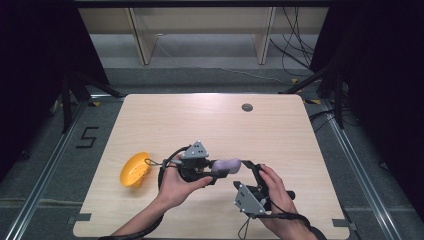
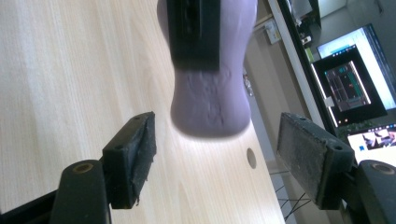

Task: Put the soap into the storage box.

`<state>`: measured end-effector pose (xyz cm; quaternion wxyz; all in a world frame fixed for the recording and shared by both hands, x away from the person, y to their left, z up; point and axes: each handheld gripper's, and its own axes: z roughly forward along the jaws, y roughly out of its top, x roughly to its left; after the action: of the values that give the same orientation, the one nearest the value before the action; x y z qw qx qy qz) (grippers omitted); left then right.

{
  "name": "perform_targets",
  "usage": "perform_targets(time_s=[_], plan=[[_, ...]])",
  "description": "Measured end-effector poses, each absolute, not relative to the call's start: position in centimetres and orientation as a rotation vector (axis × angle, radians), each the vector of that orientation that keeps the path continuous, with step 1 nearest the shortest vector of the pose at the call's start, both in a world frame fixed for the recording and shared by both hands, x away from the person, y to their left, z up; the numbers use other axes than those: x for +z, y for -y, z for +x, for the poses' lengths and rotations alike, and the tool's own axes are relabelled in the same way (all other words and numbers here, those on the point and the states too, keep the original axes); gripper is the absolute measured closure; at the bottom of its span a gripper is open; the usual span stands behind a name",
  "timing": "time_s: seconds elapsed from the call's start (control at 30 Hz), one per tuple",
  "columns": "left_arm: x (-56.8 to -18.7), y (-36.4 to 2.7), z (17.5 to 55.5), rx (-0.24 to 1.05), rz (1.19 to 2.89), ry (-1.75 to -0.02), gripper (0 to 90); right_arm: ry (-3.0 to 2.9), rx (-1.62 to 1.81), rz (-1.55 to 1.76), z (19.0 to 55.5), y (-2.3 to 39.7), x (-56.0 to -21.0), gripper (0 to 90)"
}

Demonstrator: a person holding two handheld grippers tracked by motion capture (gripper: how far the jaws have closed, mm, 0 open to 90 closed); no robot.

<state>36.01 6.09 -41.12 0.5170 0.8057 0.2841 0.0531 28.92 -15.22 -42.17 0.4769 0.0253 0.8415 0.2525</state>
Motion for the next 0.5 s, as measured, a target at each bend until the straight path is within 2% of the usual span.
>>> perform_targets(time_s=[0.5], plan=[[-41.1,-7.2,35.3,0.327,1.868,-0.798,58.7,-2.079,0.648,0.275,28.9,17.7,-42.7,33.3]])
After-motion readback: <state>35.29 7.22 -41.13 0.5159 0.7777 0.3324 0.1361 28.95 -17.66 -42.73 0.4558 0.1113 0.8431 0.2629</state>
